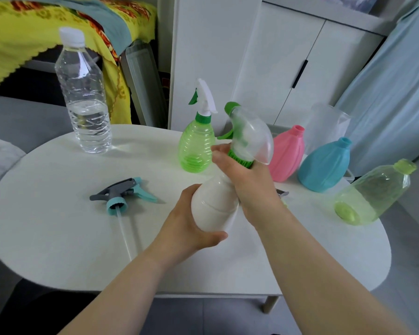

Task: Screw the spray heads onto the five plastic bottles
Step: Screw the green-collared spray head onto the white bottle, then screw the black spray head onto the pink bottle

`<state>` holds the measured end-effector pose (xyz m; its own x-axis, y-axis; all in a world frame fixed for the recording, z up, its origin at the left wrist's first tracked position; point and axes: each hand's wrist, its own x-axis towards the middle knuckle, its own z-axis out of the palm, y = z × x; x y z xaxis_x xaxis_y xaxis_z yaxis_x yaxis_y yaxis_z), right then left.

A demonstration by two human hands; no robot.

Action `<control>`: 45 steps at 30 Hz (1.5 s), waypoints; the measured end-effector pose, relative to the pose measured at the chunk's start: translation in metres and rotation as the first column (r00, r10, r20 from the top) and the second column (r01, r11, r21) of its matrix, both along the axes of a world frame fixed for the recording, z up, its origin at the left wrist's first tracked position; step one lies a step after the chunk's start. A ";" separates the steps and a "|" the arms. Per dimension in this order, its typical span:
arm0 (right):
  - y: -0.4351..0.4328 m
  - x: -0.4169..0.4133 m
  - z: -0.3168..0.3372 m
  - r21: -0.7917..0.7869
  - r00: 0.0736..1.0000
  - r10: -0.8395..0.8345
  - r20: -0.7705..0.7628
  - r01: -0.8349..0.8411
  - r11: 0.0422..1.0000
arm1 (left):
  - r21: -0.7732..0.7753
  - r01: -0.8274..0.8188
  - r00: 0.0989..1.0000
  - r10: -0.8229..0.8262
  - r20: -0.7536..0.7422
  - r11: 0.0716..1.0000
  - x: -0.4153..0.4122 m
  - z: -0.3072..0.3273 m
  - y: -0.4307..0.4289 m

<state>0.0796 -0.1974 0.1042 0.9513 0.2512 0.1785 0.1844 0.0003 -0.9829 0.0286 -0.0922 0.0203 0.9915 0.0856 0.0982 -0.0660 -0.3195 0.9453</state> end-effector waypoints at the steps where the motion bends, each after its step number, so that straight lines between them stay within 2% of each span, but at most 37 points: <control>1: -0.003 -0.002 0.001 -0.040 0.999 0.054 -0.006 -0.054 0.998 | -0.007 0.022 1.000 -0.022 -0.011 1.000 0.000 0.000 0.002; 4: -0.014 -0.005 0.006 -0.242 0.977 0.199 -0.069 -0.210 0.947 | 0.014 0.081 0.995 -0.079 -0.066 0.997 0.002 -0.001 0.007; 6: -0.019 -0.002 0.013 -0.348 0.977 0.189 -0.097 -0.211 0.913 | 0.072 0.113 0.991 -0.107 -0.077 0.991 0.002 -0.001 0.011; 9: -0.026 0.015 0.033 -0.332 0.996 0.051 -0.072 -0.073 0.940 | 0.196 0.110 0.994 -0.103 -0.042 0.974 0.003 -0.007 0.012; 12: -0.035 0.046 0.056 -0.278 0.998 -0.063 0.007 0.062 0.958 | 0.348 0.004 0.999 0.012 -0.042 0.937 0.008 -0.018 0.011; 15: -0.036 0.081 0.059 -0.323 0.973 -0.208 0.099 0.229 0.918 | 0.573 -0.026 0.996 0.070 -0.055 0.819 0.016 -0.027 0.009; 18: -0.028 0.108 0.043 -0.320 0.953 -0.293 0.075 0.302 0.898 | 0.672 -0.011 0.997 0.059 -0.048 0.740 0.017 -0.033 0.007; 25: -0.008 0.139 0.019 -0.328 0.948 -0.307 0.086 0.318 0.890 | 0.731 -0.040 0.999 0.047 0.010 0.681 0.017 -0.037 0.007; 39: -0.016 0.135 0.005 -0.427 0.972 -0.234 0.017 0.219 0.877 | 0.731 -0.035 0.999 0.052 -0.001 0.681 0.018 -0.036 0.006; 43: -0.037 0.110 0.007 -0.484 0.927 -0.346 0.148 0.373 0.792 | 0.735 -0.028 0.999 0.041 0.000 0.677 0.018 -0.035 0.006; 45: -0.051 0.095 0.003 -0.517 0.924 -0.348 0.159 0.378 0.768 | 0.729 -0.034 0.999 0.042 0.008 0.683 0.017 -0.034 0.006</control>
